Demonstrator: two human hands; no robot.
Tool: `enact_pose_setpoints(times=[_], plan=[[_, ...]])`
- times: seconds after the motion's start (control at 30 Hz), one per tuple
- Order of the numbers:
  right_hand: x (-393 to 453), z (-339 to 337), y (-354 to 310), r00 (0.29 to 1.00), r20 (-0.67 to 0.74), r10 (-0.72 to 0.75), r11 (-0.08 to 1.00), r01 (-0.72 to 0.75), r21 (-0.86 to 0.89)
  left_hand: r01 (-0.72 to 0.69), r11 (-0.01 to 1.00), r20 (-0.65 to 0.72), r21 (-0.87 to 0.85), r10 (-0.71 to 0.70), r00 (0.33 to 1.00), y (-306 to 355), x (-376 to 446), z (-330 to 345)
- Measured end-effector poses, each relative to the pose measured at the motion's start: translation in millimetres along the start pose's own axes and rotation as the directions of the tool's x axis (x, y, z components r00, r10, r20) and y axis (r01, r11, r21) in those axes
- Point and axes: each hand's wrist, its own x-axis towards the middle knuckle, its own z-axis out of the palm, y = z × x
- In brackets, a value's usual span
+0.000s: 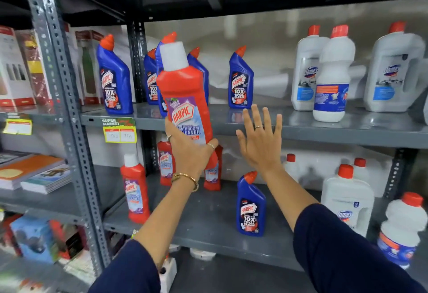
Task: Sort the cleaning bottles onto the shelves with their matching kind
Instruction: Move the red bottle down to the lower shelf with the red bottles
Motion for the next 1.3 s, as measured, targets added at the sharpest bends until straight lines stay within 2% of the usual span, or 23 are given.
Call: enact_pose_setpoints(times=[0.17,0.4,0.53,0.67,0.83,1.03,1.3], plan=[[7.7,5.3,-19.5,1.000,-0.009,0.004,0.997,-0.003,0.077,0.062,0.997,-0.002,0.054,-0.062,0.998,-44.7,-29.4,-19.9],[3.8,22.5,-26.6,0.999,-0.049,0.000,0.999,0.002,0.039,0.173,0.978,0.036,0.120,-0.179,0.983,-120.1,-66.4,-28.9],[5.0,29.9,-27.1,0.995,-0.103,0.015,1.000,-0.012,0.027,0.339,0.926,0.071,0.165,-0.354,0.933,-166.5,-84.7,-24.7],[5.6,41.0,-26.7,0.973,-0.233,0.001,0.999,-0.011,-0.042,0.459,0.863,0.082,0.211,-0.484,0.871,-207.4,-95.1,-13.0],[6.6,46.6,-25.6,0.951,-0.309,-0.027,0.994,-0.008,-0.111,0.493,0.836,0.133,0.243,-0.532,0.836,-238.3,-96.6,7.3],[6.4,48.5,-24.0,0.942,-0.334,-0.029,0.985,-0.030,-0.168,0.483,0.815,0.184,0.320,-0.554,0.812,-254.4,-86.4,37.8],[7.1,48.0,-24.2,0.934,-0.353,-0.046,0.976,-0.034,-0.216,0.503,0.798,0.152,0.332,-0.572,0.806,-262.3,-82.0,52.1]])
